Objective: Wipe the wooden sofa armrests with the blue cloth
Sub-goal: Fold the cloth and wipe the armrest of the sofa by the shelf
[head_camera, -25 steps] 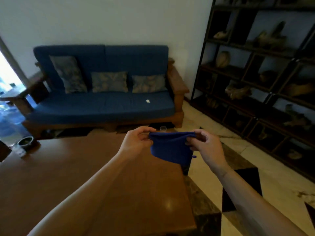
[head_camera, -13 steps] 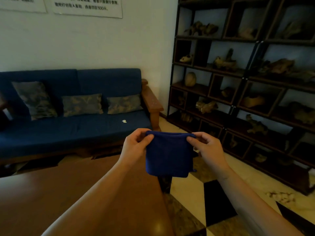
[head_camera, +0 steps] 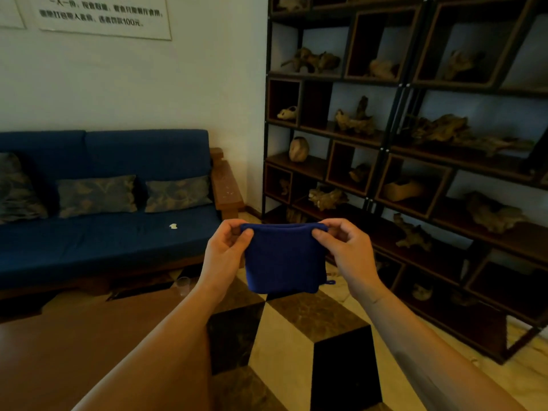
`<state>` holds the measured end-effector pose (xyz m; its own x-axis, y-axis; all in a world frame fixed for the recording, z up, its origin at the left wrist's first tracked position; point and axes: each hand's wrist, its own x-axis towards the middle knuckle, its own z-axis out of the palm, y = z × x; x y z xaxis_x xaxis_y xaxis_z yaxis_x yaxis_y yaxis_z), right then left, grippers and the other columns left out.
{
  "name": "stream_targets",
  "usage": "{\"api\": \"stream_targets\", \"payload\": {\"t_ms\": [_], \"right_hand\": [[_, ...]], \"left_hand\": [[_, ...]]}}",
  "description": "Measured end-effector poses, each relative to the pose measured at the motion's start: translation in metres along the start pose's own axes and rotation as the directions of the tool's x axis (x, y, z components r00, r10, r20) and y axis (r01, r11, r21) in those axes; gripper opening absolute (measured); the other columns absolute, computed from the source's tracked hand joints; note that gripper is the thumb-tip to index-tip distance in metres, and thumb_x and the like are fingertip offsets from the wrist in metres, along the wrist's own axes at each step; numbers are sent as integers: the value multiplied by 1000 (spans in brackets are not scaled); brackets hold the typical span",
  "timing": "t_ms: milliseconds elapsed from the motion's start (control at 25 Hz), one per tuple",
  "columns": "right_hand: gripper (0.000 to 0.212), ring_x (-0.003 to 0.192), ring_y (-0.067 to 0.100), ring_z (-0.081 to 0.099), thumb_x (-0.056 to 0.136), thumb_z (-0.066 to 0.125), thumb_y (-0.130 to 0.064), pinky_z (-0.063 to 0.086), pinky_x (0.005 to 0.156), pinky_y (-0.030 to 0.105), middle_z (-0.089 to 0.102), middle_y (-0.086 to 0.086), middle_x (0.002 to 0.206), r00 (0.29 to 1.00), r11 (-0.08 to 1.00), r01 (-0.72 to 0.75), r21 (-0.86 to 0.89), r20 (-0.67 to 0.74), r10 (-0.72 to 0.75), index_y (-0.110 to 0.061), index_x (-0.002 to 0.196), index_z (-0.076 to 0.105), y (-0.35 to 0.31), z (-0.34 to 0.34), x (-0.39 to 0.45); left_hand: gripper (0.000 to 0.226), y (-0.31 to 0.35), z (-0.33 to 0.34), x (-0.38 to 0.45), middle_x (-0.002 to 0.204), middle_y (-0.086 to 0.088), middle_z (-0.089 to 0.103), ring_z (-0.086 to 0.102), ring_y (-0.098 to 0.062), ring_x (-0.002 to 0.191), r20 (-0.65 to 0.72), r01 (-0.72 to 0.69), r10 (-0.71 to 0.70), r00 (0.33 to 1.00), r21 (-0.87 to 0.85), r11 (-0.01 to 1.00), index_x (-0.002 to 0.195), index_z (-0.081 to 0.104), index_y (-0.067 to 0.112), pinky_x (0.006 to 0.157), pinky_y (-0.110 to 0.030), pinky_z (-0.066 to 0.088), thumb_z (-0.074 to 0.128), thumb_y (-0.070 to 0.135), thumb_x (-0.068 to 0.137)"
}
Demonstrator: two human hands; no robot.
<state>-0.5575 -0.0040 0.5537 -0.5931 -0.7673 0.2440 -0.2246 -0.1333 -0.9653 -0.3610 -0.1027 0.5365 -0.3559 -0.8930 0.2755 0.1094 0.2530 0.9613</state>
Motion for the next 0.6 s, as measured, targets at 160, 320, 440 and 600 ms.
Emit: {"api": "stream_targets", "payload": {"t_ms": [160, 320, 440, 600], "right_hand": [[6, 92, 26, 66, 89, 72, -19, 57, 80, 38, 65, 1, 85, 1000, 999, 6, 34, 28, -7, -23, 93, 72, 15, -25, 47], [9, 96, 22, 66, 91, 70, -19, 58, 83, 39, 68, 5, 97, 998, 999, -2, 54, 55, -1, -25, 97, 70, 35, -16, 102], [9, 96, 19, 65, 92, 69, -20, 57, 84, 37, 68, 4, 99, 995, 998, 4, 63, 95, -10, -25, 100, 68, 52, 8, 144], [10, 93, 12, 65, 93, 67, -17, 56, 79, 29, 68, 0, 99, 992, 994, -25, 102, 125, 12, -23, 100, 67, 73, 55, 206]], "left_hand": [[15, -8, 40, 36, 103, 1, 66, 68, 1, 86, -23, 14, -14, 1000, -1, 1000, 109, 58, 19, 66, -15, 55, 52, 10, 99], [15, -26, 48, 85, 105, -1, 66, 68, -2, 90, -47, 20, -18, 999, 52, 998, 110, 57, 22, 69, -19, 56, 53, 12, 99], [15, -46, 41, 128, 106, 0, 66, 68, -4, 91, -85, 17, -9, 996, 90, 996, 111, 56, 24, 72, -27, 58, 53, 15, 100], [17, -78, 18, 192, 107, 0, 66, 68, -13, 95, -122, 23, -9, 992, 122, 992, 109, 56, 30, 80, -37, 60, 54, 16, 99]]}}
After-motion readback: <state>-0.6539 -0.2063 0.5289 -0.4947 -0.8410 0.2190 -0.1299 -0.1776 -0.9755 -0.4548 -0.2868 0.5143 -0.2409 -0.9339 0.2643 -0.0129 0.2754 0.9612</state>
